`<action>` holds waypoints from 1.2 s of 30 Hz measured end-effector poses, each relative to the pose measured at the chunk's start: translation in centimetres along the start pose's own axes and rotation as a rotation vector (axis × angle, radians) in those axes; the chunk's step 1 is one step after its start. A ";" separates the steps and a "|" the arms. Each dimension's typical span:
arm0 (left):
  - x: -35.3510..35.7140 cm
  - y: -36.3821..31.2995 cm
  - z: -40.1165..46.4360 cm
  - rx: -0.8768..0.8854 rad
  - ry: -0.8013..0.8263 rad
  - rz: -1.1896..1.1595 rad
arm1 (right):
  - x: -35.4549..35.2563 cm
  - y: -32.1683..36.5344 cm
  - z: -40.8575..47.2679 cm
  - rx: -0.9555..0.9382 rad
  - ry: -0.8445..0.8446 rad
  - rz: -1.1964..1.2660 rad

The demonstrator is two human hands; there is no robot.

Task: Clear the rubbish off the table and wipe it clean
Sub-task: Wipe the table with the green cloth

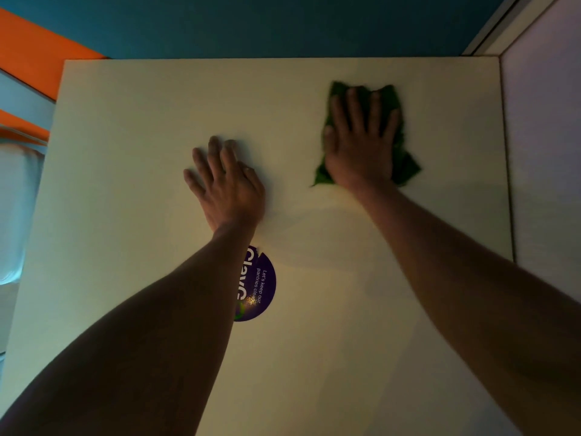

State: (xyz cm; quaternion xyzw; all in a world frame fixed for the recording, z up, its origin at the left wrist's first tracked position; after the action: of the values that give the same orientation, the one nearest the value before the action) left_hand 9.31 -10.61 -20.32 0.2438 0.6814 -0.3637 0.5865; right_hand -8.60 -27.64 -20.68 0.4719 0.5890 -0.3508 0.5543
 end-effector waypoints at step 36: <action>0.1 0.3 -1.8 0.138 0.096 -0.008 | -0.4 -12.8 -10.5 0.092 -0.081 -0.014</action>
State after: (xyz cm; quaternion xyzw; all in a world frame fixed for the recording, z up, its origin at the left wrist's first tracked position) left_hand 8.39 -9.04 -20.35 0.2982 0.6830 -0.4001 0.5334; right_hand -24.09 -21.81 -20.19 0.4781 0.5526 -0.4003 0.5530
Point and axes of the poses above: each hand's wrist, its own z-axis towards the middle knuckle, its own x-axis out of the palm, y = z × x, the point moved 10 cm from there along z, towards the middle knuckle, and after that the axes turned 9 degrees about x, right-handed, at the moved point
